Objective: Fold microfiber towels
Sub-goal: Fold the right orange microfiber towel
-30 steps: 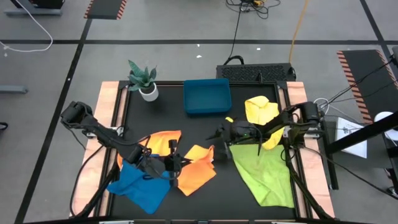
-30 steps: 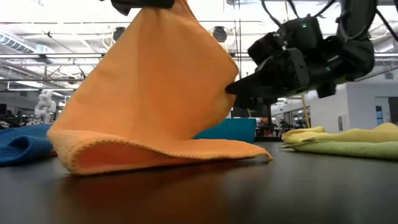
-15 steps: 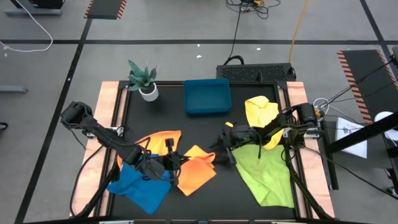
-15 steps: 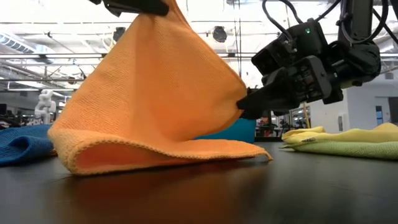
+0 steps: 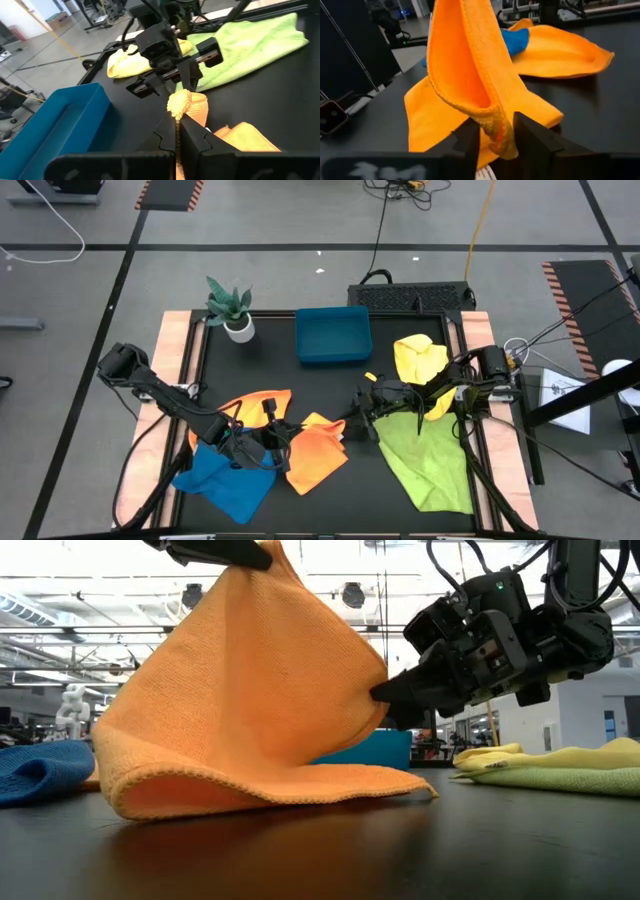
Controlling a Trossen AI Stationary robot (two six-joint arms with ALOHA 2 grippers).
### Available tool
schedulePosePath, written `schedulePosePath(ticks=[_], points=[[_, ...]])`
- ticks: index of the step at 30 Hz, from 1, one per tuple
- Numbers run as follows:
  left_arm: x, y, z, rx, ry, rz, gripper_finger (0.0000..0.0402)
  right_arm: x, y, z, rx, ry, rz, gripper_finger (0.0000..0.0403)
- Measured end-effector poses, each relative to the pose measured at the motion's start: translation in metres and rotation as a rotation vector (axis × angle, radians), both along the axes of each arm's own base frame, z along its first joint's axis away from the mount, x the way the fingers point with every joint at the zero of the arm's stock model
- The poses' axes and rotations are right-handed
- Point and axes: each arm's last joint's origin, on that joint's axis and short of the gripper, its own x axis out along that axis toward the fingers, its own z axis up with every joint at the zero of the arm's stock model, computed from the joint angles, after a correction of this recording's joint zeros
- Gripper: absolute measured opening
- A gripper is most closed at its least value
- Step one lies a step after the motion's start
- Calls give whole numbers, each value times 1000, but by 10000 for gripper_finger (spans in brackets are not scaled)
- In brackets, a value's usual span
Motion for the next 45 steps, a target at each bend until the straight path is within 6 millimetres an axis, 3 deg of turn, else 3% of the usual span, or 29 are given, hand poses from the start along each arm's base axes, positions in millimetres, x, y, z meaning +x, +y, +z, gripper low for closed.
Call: schedulePosePath(ticks=[5, 7, 14, 19, 26, 32, 39, 45], points=[[-1, 0, 0, 4, -15, 31, 5, -1, 2, 9, 25, -35, 55, 20], [-2, -2, 0, -2, -17, 30, 5, -2, 6, 18, 44, -60, 89, 7], [-6, -13, 4, -12, -56, 9, 5, -17, 42, 61, 59, -155, 241, 3], [-10, -29, 16, -55, -177, -28, 5, -40, 65, 87, 21, -132, 219, 3], [-15, -44, 30, -202, -311, -100, 5, -66, 90, 111, 82, -149, 200, 1], [-16, -51, 40, -329, -387, -213, 5, -72, 107, 125, 164, -163, 269, 1], [-15, -49, 39, -353, -392, -166, 5, -71, 107, 134, 205, -140, 265, 1], [-6, -27, 18, -357, -249, -18, 5, -70, 85, 120, 118, 37, 40, 0]])
